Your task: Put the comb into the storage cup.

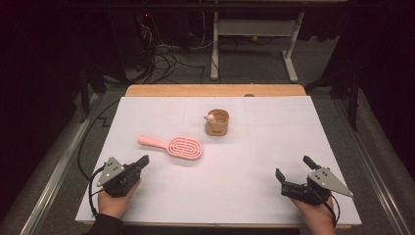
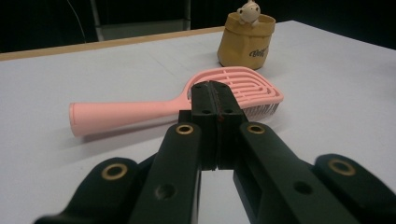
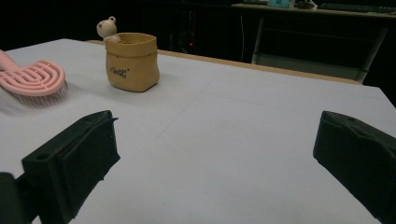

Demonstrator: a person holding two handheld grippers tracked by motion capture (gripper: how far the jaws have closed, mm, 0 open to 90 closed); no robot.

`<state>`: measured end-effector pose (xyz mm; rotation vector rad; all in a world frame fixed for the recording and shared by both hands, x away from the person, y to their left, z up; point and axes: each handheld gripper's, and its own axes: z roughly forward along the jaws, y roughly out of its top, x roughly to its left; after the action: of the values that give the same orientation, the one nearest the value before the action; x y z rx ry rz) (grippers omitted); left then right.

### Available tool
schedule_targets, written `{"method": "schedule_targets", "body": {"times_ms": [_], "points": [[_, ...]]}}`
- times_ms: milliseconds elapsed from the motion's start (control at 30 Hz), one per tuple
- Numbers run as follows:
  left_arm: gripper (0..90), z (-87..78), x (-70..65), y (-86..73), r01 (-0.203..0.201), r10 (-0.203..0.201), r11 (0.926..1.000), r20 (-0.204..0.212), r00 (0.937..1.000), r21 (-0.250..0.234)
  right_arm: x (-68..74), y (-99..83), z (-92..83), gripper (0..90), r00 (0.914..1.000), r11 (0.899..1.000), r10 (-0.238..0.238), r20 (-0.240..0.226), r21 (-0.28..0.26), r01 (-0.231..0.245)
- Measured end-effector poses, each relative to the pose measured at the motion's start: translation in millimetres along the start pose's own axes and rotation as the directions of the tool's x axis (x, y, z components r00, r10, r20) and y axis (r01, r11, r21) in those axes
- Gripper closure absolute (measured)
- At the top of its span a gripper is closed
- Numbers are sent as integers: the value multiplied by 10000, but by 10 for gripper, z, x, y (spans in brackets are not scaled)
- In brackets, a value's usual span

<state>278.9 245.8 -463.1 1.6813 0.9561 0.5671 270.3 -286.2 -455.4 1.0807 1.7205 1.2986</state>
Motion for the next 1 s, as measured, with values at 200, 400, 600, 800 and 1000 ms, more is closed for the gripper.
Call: {"method": "schedule_targets", "body": {"times_ms": [200, 400, 600, 800, 1000], "points": [[886, 51, -2, 44, 195, -191, 9997, -288, 9994, 139, 0, -4, 11, 3, 10000, 10000, -19, -12, 31, 19], [885, 138, 33, 106, 93, -83, 9998, -534, 9985, 182, -27, -4, -11, 3, 10000, 10000, 29, -17, -29, -29], [885, 238, 138, 192, 224, -191, 9991, -889, 9959, 369, -56, -5, -30, 4, 9999, 9999, 149, 28, -71, -149], [885, 377, 233, 293, 209, -150, 9989, -1396, 9901, 410, -49, -4, -31, 3, 9999, 9999, 143, 12, -78, -143], [885, 496, 339, 398, 306, -226, 9980, -1408, 9898, 549, -66, -11, -39, 4, 9998, 9998, 193, 44, -80, -193]]}}
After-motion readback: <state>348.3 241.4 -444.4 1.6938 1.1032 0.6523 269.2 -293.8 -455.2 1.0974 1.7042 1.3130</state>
